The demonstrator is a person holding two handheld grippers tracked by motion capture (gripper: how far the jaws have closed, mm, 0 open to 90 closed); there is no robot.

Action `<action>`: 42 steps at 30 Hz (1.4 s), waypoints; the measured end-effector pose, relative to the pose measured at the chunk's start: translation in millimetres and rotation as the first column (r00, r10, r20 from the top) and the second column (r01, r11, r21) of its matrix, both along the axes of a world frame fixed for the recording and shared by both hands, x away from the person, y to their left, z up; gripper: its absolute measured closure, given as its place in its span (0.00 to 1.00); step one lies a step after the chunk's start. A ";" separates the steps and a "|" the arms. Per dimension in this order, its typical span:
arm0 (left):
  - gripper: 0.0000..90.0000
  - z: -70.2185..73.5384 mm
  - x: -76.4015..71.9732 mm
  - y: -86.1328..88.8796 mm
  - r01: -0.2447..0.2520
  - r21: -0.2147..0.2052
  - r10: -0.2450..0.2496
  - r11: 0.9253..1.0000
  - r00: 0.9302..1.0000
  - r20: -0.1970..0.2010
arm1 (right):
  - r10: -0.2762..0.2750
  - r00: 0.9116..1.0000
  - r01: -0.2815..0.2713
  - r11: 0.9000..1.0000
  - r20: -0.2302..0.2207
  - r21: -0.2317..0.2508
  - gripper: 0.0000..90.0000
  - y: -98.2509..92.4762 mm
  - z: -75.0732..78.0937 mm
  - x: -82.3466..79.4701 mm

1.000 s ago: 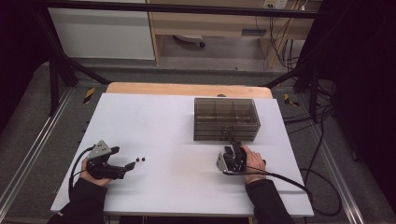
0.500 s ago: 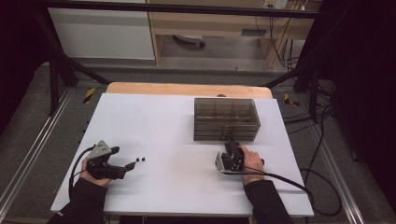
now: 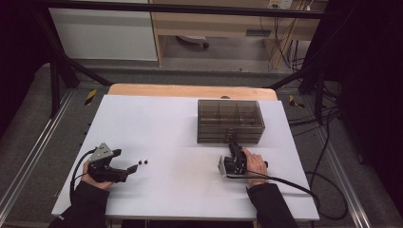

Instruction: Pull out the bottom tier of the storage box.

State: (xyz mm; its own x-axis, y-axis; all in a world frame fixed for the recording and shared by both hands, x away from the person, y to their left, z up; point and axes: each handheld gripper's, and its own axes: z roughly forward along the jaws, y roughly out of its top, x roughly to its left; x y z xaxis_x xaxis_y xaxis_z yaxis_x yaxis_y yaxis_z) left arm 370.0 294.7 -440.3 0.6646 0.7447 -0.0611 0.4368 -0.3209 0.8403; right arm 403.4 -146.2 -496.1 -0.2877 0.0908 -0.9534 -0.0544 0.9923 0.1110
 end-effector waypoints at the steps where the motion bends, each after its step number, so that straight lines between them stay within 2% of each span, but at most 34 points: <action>1: 0.05 0.0 -0.2 0.1 0.000 0.000 0.000 1.000 1.000 0.001 | 0.000 1.000 0.000 1.000 0.013 0.004 0.84 0.2 -1.3 0.5; 14: 0.05 0.3 -0.3 0.4 0.000 -0.001 0.000 1.000 1.000 0.002 | -0.007 0.999 0.007 1.000 0.034 -0.012 0.87 0.0 -6.5 2.7; 24: 0.05 0.3 -0.4 0.4 -0.001 -0.002 0.001 1.000 1.000 0.002 | 0.011 0.998 -0.009 1.000 0.061 -0.028 0.88 -0.4 -9.2 2.7; 35: 0.05 -0.2 0.0 0.2 0.002 -0.001 -0.002 1.000 1.000 0.000 | 0.022 0.996 -0.016 0.997 0.081 -0.075 0.90 0.0 -10.4 1.5; 38: 0.05 -0.2 0.0 0.5 0.001 -0.001 -0.001 1.000 1.000 0.000 | 0.019 0.997 -0.014 0.998 0.081 -0.063 0.90 -0.3 -8.6 1.0; 42: 0.05 0.0 -0.1 0.9 0.001 -0.001 -0.001 1.000 1.000 0.000 | 0.024 0.996 -0.018 0.997 0.085 -0.074 0.90 -0.3 -8.9 -0.5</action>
State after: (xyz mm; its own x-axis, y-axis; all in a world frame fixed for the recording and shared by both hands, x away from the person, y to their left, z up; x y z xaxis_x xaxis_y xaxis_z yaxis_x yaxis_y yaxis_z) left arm 369.9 295.5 -440.2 0.6652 0.7441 -0.0622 0.4368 -0.3203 0.8406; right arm 402.9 -146.5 -505.1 -0.2056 0.0149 -0.9785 -0.0817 0.9961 0.0323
